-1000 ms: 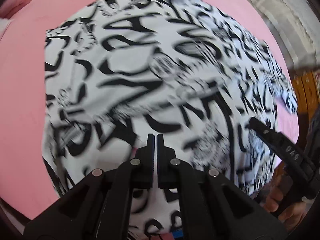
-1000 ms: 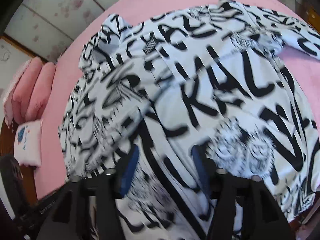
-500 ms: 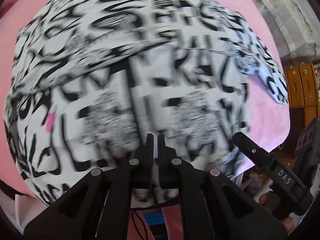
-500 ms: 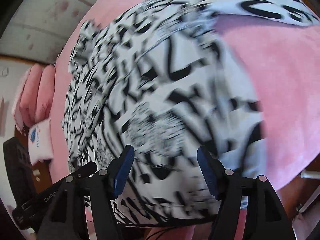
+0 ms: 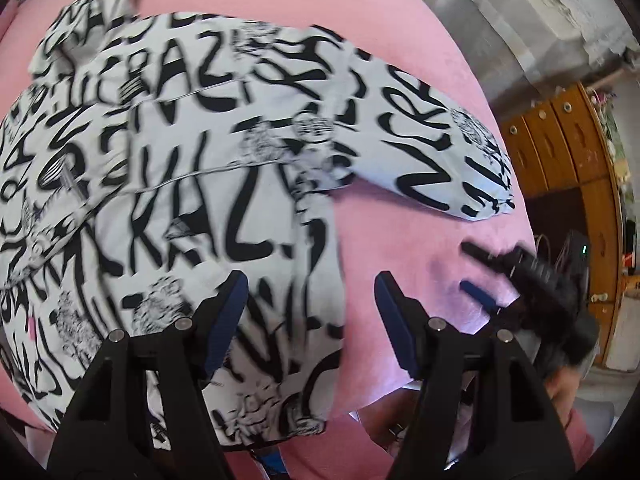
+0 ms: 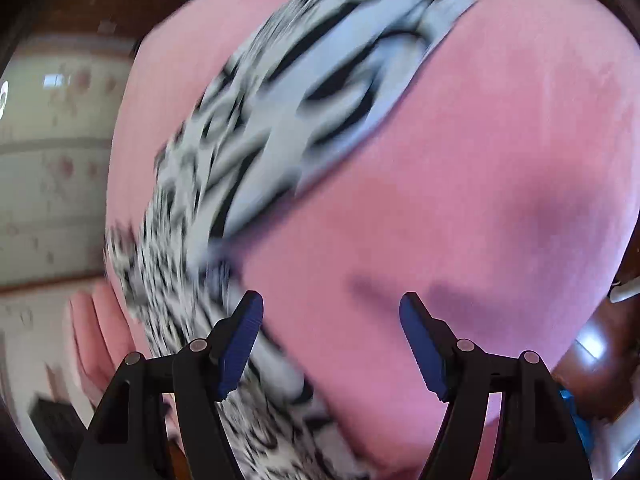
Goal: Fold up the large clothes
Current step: 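Grasp the other sleeve cuff with the right gripper and lift it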
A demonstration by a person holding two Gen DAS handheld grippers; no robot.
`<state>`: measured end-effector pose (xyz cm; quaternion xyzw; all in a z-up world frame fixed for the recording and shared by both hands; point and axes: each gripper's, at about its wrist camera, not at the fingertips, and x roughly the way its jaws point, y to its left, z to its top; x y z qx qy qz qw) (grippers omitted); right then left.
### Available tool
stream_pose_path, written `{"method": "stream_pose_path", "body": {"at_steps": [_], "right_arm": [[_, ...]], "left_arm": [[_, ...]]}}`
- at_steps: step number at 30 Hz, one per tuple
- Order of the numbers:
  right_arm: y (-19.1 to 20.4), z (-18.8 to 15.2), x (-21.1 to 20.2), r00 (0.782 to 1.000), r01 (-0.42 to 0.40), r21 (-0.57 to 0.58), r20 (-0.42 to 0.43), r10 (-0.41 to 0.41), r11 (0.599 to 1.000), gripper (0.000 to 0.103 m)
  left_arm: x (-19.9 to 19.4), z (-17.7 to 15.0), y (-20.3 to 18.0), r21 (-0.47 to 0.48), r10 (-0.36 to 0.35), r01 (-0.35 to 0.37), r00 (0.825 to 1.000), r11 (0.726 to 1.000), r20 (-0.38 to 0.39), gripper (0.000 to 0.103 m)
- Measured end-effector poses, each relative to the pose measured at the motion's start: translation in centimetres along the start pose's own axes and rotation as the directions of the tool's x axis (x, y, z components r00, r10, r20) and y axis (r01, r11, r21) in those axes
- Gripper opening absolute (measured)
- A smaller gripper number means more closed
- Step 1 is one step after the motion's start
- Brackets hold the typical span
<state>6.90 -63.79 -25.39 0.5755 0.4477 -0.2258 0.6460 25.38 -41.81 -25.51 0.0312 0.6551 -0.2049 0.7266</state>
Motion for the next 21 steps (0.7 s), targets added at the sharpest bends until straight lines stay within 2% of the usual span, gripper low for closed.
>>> {"method": "stream_pose_path", "body": {"at_steps": [6, 10, 13, 16, 18, 21], "right_arm": [[-3.8, 7.3, -0.8, 0.995, -0.060, 0.202, 0.093, 0.042, 0.977, 0.072], [-5.6, 10.3, -1.1, 0.985, -0.111, 0.305, 0.158, 0.065, 0.946, 0.072], [-6.1, 12.2, -0.5, 0.983, -0.134, 0.349, 0.168, 0.079, 0.927, 0.072], [-5.9, 14.4, -0.3, 0.982, -0.136, 0.336, 0.169, 0.083, 0.932, 0.071], [-5.4, 16.1, -0.5, 0.977, -0.135, 0.309, 0.199, 0.075, 0.941, 0.065], [-4.1, 17.4, -0.3, 0.977, -0.118, 0.312, 0.206, 0.054, 0.943, 0.048]], "left_arm": [[2.1, 1.0, -1.6, -0.002, 0.019, -0.019, 0.999, 1.000, -0.045, 0.062], [2.7, 1.4, -1.4, -0.017, 0.031, -0.032, 0.998, 0.999, -0.060, 0.062], [2.9, 1.8, -1.2, -0.028, 0.056, -0.058, 0.997, 0.998, -0.058, 0.063], [3.5, 2.3, -0.7, -0.063, 0.063, -0.068, 0.995, 0.996, -0.074, 0.063], [4.0, 2.5, -0.4, -0.083, 0.060, -0.067, 0.994, 0.994, -0.087, 0.063], [4.2, 2.7, -0.3, -0.097, 0.054, -0.062, 0.995, 0.993, -0.082, 0.063]]}}
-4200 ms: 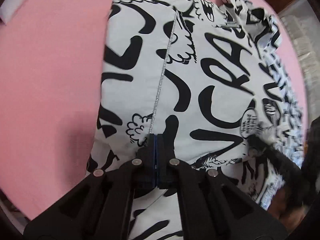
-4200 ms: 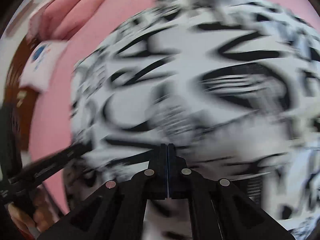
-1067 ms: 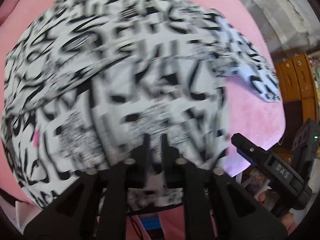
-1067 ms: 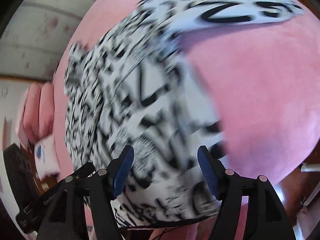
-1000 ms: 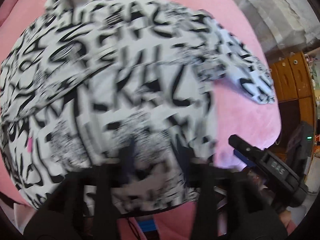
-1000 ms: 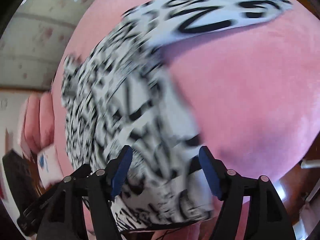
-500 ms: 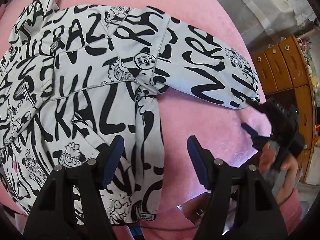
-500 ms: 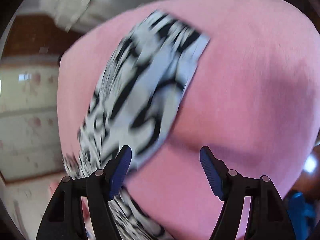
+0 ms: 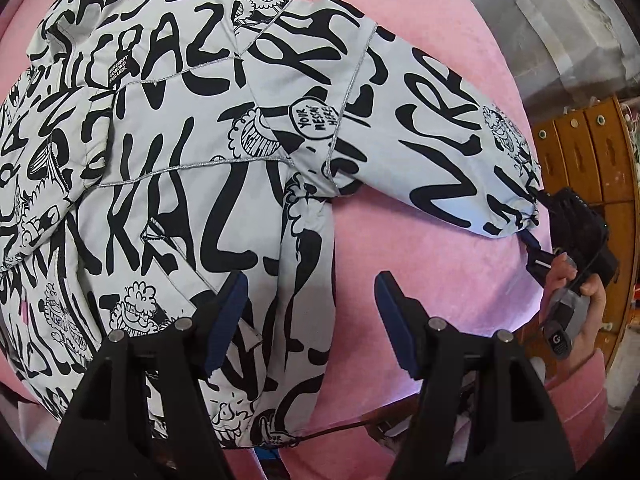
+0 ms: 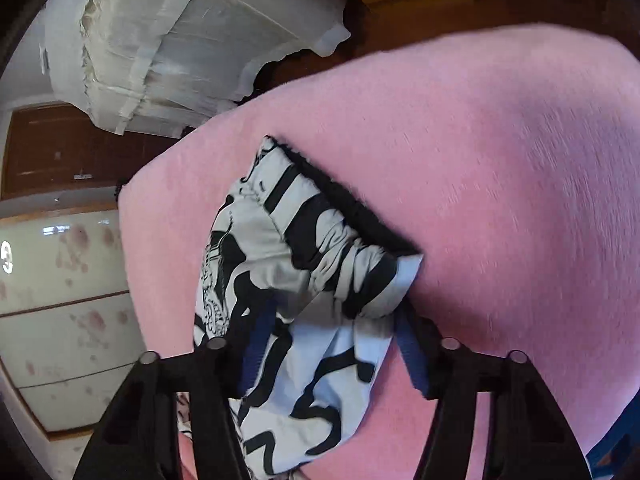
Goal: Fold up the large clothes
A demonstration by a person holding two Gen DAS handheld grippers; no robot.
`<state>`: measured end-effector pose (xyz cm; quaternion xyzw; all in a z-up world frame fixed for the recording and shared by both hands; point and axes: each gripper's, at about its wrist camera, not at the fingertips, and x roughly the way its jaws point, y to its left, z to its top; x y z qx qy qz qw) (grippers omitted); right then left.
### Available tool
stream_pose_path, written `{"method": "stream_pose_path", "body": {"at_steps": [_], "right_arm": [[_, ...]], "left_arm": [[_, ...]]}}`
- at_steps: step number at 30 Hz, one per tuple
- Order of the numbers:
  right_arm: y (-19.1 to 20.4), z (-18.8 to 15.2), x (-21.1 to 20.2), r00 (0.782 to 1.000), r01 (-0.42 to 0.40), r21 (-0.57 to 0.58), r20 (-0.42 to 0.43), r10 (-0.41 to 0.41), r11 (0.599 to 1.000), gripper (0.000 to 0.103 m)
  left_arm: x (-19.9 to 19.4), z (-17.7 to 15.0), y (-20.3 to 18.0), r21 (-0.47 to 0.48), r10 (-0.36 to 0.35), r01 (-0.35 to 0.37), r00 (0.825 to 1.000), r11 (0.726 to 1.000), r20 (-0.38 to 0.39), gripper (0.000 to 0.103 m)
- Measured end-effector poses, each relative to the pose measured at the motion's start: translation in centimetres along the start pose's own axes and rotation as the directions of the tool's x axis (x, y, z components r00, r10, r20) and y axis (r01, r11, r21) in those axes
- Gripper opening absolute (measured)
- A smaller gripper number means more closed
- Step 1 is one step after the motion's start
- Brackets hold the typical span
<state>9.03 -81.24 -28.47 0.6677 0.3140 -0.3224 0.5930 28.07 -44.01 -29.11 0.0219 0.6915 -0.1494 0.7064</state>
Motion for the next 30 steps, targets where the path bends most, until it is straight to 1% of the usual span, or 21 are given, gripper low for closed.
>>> {"method": "stream_pose_path", "body": {"at_steps": [2, 4, 6, 8, 9, 13, 14, 17, 20, 21, 25, 26, 27, 28, 29, 30], "right_arm": [[0.5, 0.1, 0.0, 0.999, -0.023, 0.014, 0.023, 0.023, 1.000, 0.030], [1.3, 0.0, -0.5, 0.998, -0.045, -0.014, 0.052, 0.046, 0.999, 0.020], [2.8, -0.6, -1.3, 0.995, -0.031, -0.088, 0.097, 0.040, 0.996, 0.018], [4.2, -1.4, -2.2, 0.990, -0.023, -0.136, 0.137, 0.042, 0.990, 0.017], [5.1, -1.6, -2.8, 0.985, -0.026, -0.158, 0.164, 0.052, 0.987, 0.017], [7.5, -3.7, -5.3, 0.969, -0.046, -0.220, 0.229, 0.098, 0.974, 0.016], [8.6, -4.2, -5.9, 0.962, -0.050, -0.250, 0.247, 0.114, 0.967, 0.015], [10.9, -5.7, -7.6, 0.951, -0.061, -0.337, 0.266, 0.157, 0.940, 0.015], [13.8, -8.3, -9.4, 0.936, -0.064, -0.442, 0.285, 0.207, 0.895, 0.015], [15.2, -9.6, -10.0, 0.930, -0.064, -0.488, 0.288, 0.230, 0.870, 0.015], [19.0, -14.6, -11.6, 0.911, -0.085, -0.605, 0.275, 0.308, 0.792, 0.015], [20.2, -16.3, -12.0, 0.905, -0.088, -0.637, 0.270, 0.329, 0.766, 0.015], [20.4, -17.5, -12.2, 0.902, -0.090, -0.654, 0.265, 0.340, 0.751, 0.015], [21.6, -19.4, -12.5, 0.897, -0.098, -0.687, 0.252, 0.363, 0.720, 0.015], [21.9, -20.7, -12.7, 0.894, -0.103, -0.703, 0.244, 0.375, 0.704, 0.015], [22.9, -22.6, -12.9, 0.889, -0.107, -0.728, 0.235, 0.393, 0.678, 0.015]], "left_arm": [[0.0, 0.0, -0.1, -0.003, 0.001, -0.001, 1.000, 1.000, 0.008, 0.063], [-0.1, -0.1, -0.1, -0.008, 0.005, -0.005, 1.000, 1.000, 0.016, 0.063], [-0.3, -0.2, 0.1, -0.012, 0.012, -0.012, 1.000, 1.000, 0.023, 0.063], [-0.5, -0.4, 0.5, -0.014, 0.017, -0.017, 0.999, 1.000, 0.027, 0.063], [-0.7, -0.4, 0.9, -0.019, 0.016, -0.015, 0.999, 1.000, 0.032, 0.063], [-1.8, -0.7, 2.7, -0.035, 0.005, -0.003, 0.998, 0.999, 0.060, 0.063], [-2.1, -0.7, 3.2, -0.040, 0.008, -0.005, 0.998, 0.999, 0.068, 0.063], [-3.2, -1.1, 5.4, -0.059, 0.014, -0.008, 0.995, 0.998, 0.101, 0.063], [-4.2, -1.7, 7.9, -0.092, 0.015, -0.003, 0.992, 0.996, 0.123, 0.063], [-4.5, -1.8, 8.7, -0.102, 0.012, 0.002, 0.992, 0.995, 0.128, 0.063], [-5.7, -2.6, 12.6, -0.145, -0.005, 0.028, 0.988, 0.989, 0.157, 0.063], [-5.9, -2.8, 13.4, -0.154, -0.004, 0.029, 0.987, 0.988, 0.161, 0.063], [-6.3, -2.9, 14.6, -0.164, -0.004, 0.031, 0.986, 0.986, 0.165, 0.063], [-6.6, -3.0, 15.4, -0.171, -0.004, 0.034, 0.986, 0.985, 0.168, 0.063], [-7.0, -3.2, 16.5, -0.179, -0.009, 0.041, 0.985, 0.983, 0.174, 0.063], [-7.4, -3.4, 17.6, -0.185, -0.016, 0.050, 0.984, 0.981, 0.180, 0.063]]}}
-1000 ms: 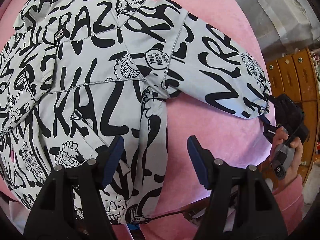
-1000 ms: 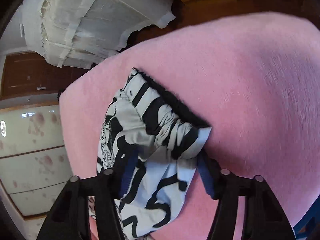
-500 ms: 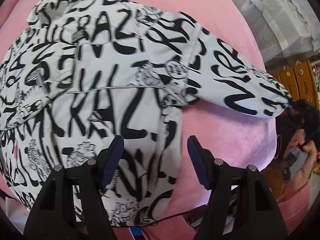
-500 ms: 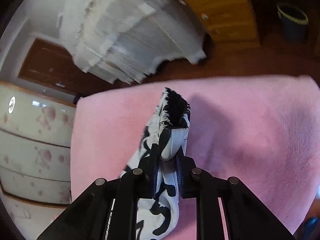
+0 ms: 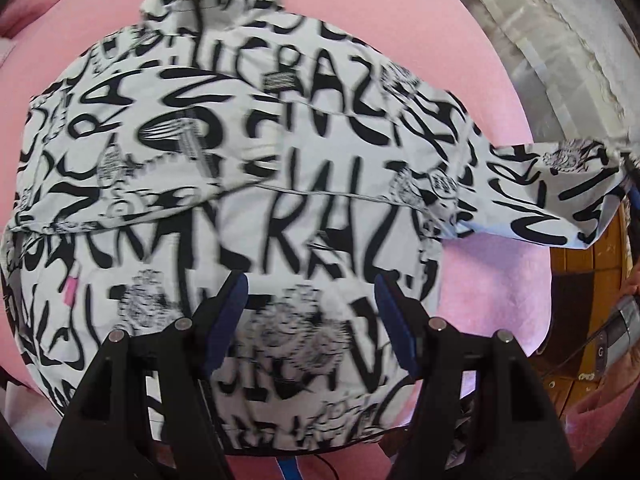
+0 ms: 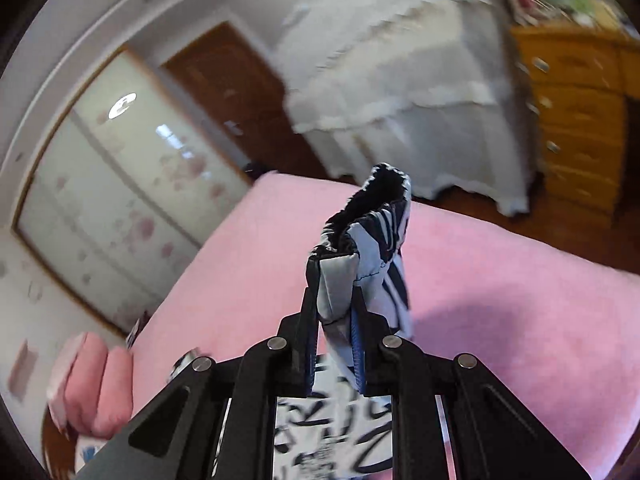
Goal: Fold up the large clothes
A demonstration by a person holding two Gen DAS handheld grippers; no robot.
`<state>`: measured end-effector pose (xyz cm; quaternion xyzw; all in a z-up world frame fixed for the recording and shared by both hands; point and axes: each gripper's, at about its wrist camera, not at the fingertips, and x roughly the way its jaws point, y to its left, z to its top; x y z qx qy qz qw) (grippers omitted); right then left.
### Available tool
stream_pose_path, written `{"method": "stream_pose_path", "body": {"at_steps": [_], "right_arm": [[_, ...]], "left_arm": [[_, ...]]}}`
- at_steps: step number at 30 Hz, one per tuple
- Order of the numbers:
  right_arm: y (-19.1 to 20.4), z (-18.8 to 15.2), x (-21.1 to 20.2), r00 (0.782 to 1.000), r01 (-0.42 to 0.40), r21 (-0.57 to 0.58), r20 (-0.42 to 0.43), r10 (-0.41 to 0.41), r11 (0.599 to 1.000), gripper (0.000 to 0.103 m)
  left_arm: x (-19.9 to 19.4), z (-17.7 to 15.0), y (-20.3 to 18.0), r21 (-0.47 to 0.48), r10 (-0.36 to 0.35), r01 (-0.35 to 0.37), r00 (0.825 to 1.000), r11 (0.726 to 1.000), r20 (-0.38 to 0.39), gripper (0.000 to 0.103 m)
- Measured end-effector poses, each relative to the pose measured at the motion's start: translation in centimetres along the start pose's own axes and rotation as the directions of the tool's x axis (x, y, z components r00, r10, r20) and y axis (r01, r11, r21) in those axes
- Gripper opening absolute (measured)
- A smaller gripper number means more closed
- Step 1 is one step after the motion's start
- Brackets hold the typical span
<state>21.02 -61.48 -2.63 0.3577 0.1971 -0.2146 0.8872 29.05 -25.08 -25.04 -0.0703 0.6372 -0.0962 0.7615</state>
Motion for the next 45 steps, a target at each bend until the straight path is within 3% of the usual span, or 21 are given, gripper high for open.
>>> {"method": "stream_pose_path", "body": {"at_steps": [6, 14, 20, 25, 27, 30, 32, 33, 35, 37, 40, 43, 45], "right_arm": [[8.2, -4.3, -0.5, 0.993, -0.104, -0.011, -0.061, 0.103, 0.995, 0.015], [18.4, -14.9, 0.6, 0.968, -0.191, -0.117, -0.190, 0.167, 0.975, 0.015], [21.3, -25.3, 6.1, 0.933, -0.155, -0.246, -0.356, 0.059, 0.957, 0.015], [20.6, -33.7, 11.4, 0.862, -0.125, -0.386, -0.499, -0.093, 0.914, 0.015], [20.0, -35.1, 12.3, 0.853, -0.135, -0.436, -0.508, -0.120, 0.890, 0.015], [19.7, -35.9, 12.1, 0.838, -0.173, -0.495, -0.528, -0.137, 0.851, 0.023], [19.1, -35.6, 11.6, 0.832, -0.194, -0.499, -0.540, -0.128, 0.844, 0.040], [19.1, -35.2, 11.1, 0.843, -0.182, -0.513, -0.520, -0.135, 0.839, 0.044], [18.3, -34.0, 9.4, 0.865, -0.164, -0.544, -0.481, -0.145, 0.823, 0.061], [17.8, -32.8, 7.6, 0.893, -0.158, -0.586, -0.429, -0.138, 0.795, 0.065], [16.3, -31.3, 4.9, 0.918, -0.127, -0.643, -0.365, -0.157, 0.755, 0.066], [13.7, -30.1, 2.8, 0.927, -0.079, -0.671, -0.322, -0.194, 0.737, 0.069], [11.6, -29.3, 2.1, 0.916, -0.037, -0.685, -0.314, -0.249, 0.728, 0.069]], "left_arm": [[-2.4, 1.1, 6.2, 0.000, -0.011, 0.011, 1.000, 1.000, 0.026, 0.063], [-3.7, 2.2, 14.7, -0.016, -0.015, 0.016, 1.000, 1.000, 0.028, 0.063], [-3.7, 3.0, 20.1, -0.051, 0.001, 0.001, 0.999, 0.999, 0.039, 0.063], [-2.8, 3.6, 22.3, -0.086, 0.001, 0.002, 0.999, 0.996, 0.039, 0.063], [-2.3, 4.0, 22.5, -0.079, -0.001, 0.004, 0.999, 0.997, 0.044, 0.063], [-1.3, 4.7, 21.9, -0.062, -0.006, 0.008, 1.000, 0.998, 0.028, 0.063], [-0.5, 5.3, 21.2, -0.050, -0.024, 0.025, 1.000, 0.998, 0.015, 0.063], [0.0, 5.6, 20.8, -0.041, -0.050, 0.051, 0.999, 0.998, 0.014, 0.063], [1.0, 6.3, 19.8, -0.030, -0.114, 0.114, 0.993, 0.993, 0.010, 0.063], [2.6, 7.0, 18.2, -0.042, -0.157, 0.156, 0.988, 0.987, -0.012, 0.063], [5.3, 7.9, 16.0, -0.084, -0.237, 0.232, 0.970, 0.969, -0.054, 0.063], [8.3, 8.3, 14.3, -0.164, -0.295, 0.280, 0.953, 0.946, -0.074, 0.063], [9.9, 8.4, 13.4, -0.234, -0.332, 0.307, 0.940, 0.922, -0.074, 0.063]]}}
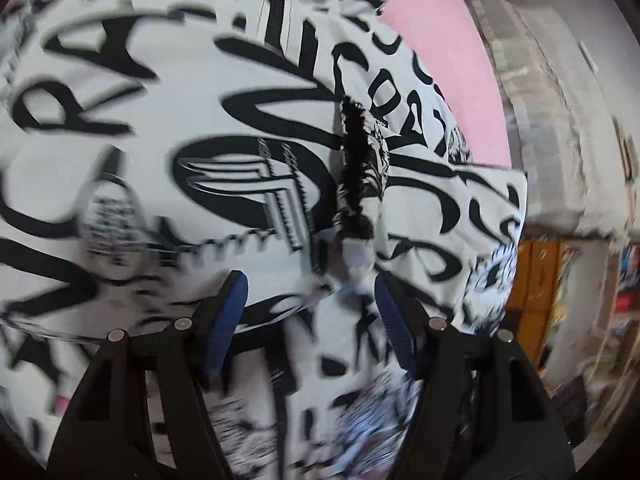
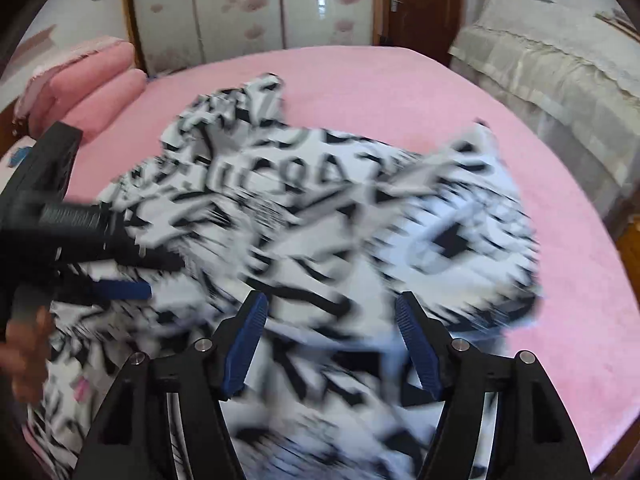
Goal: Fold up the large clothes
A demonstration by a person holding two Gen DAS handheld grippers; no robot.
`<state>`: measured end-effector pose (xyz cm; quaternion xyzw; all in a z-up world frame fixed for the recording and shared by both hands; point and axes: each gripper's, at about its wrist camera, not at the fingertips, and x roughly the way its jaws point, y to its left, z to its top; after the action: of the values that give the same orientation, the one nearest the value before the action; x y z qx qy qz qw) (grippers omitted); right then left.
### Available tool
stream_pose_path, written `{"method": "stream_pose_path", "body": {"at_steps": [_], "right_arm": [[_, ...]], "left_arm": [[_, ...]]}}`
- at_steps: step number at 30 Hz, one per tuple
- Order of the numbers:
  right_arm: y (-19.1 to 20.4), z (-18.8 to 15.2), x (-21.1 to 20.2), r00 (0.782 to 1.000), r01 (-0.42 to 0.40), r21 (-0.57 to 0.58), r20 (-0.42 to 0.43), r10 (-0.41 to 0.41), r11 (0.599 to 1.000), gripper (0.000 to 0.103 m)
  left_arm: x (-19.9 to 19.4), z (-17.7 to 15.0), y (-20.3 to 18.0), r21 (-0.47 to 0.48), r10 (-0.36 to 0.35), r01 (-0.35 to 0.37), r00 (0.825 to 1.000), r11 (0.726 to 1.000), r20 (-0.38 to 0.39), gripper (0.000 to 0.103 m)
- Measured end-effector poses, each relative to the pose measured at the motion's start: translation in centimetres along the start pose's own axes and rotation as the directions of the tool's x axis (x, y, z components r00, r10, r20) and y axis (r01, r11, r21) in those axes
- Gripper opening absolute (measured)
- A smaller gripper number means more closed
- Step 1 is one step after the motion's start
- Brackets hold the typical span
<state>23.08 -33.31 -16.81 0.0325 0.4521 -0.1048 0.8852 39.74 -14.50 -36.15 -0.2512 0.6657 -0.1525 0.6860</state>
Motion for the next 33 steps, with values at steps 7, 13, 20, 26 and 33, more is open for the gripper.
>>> {"method": "stream_pose_path", "body": {"at_steps": [7, 13, 20, 26, 33], "right_arm": [[-7.1, -2.8, 1.0, 0.988, 0.075, 0.065, -0.136, -0.066, 0.995, 0.069], [-11.4, -2.5, 2.9, 0.985, 0.065, 0.076, -0.162, -0.052, 0.995, 0.069], [-13.2, -0.8, 6.3, 0.982, -0.004, -0.008, -0.190, 0.002, 1.000, 0.069], [-13.9, -0.4, 6.6, 0.986, -0.034, -0.083, -0.164, 0.020, 0.996, 0.069], [-13.3, 0.0, 5.4, 0.993, -0.071, -0.191, -0.109, 0.050, 0.979, 0.069]], "left_arm": [[3.4, 0.7, -1.9, -0.089, 0.076, -0.070, 0.995, 0.994, 0.066, 0.063], [4.6, 2.5, -5.1, -0.104, -0.079, 0.086, 0.994, 0.991, 0.077, 0.014], [-0.4, 6.2, -11.3, -0.044, -0.149, 0.171, 0.938, 0.984, 0.312, 0.012], [-7.7, 8.6, -13.0, 0.030, -0.184, 0.194, 0.854, 0.981, 0.486, 0.012], [-11.5, 7.3, -7.0, -0.073, 0.038, -0.001, 0.858, 0.997, 0.513, 0.012]]}}
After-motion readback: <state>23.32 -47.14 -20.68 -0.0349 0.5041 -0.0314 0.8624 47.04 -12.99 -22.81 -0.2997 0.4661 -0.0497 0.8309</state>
